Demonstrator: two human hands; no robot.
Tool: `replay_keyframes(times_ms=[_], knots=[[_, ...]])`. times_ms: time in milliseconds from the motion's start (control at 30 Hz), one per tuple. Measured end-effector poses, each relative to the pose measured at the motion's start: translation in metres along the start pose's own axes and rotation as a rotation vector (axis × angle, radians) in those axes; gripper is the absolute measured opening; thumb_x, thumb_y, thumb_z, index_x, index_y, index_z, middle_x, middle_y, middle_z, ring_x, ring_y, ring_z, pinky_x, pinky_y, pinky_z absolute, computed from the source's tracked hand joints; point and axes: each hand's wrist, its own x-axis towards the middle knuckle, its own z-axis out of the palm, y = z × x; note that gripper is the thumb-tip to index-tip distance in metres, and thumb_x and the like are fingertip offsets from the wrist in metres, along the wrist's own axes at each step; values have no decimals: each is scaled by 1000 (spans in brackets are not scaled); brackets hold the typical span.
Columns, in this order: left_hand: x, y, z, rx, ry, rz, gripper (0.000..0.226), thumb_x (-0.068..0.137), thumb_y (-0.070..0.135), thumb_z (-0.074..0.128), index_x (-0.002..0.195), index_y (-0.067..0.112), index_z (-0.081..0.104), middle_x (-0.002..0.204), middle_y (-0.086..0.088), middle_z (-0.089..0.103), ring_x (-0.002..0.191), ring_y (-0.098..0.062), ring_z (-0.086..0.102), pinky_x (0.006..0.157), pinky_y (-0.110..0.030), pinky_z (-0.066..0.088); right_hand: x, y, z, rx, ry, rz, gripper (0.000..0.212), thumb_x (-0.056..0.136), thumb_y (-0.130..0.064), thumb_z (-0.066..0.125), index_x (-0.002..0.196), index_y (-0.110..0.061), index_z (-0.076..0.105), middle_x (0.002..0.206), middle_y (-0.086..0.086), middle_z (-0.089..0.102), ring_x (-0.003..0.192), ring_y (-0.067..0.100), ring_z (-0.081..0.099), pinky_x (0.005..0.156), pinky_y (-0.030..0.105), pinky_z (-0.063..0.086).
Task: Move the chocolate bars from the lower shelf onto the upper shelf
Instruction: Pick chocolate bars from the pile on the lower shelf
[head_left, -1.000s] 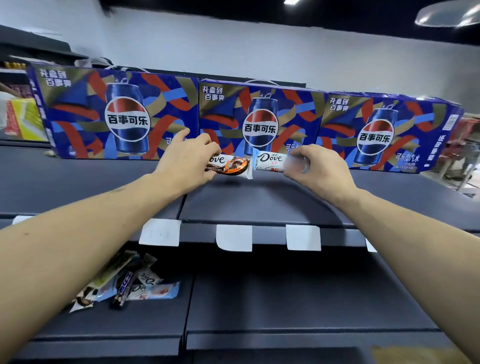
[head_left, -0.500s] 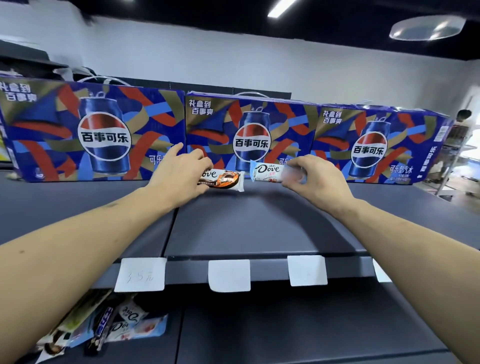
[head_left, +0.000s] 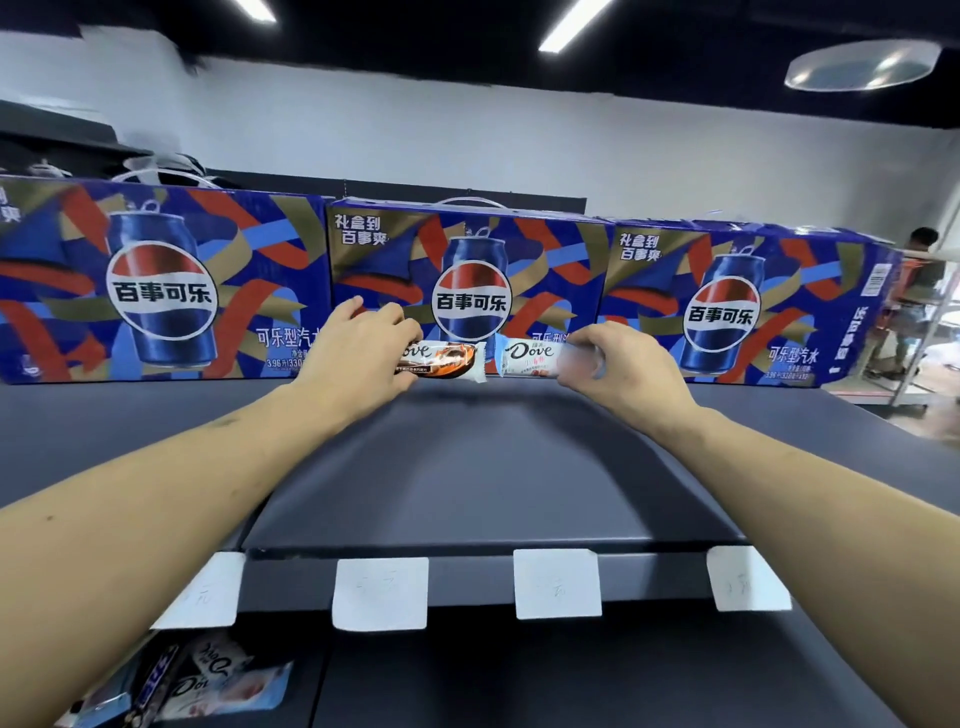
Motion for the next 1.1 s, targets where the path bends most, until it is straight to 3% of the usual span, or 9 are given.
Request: replay_keyframes(times_ms=[433,700,1100], knots=[[-5,-11,-4,21,20,-113,39,82,33,67,117,18,60,108,-4,60,98,-24,59,108,-43,31,9,2,25,47,-52,3,38,80,-42,74,113,-25,64,110,-8,65,102,14,56,74,30,43],[7,-5,5,54,-16,-58,40,82,37,67,118,20,60,108,-1,59,98,-24,59,108,-41,30,23,4,49,59,-117,7,31,85,-35,69,113,-23,65,108,-6,64,105,16,52,81,38,49],[22,-8,23,21,15,-46,40,79,37,70,113,19,62,103,-2,61,94,-24,60,101,-40,36,48,-1,79,39,-52,69,26,86,-24,53,105,-19,70,99,0,58,96,22,50,72,40,52]])
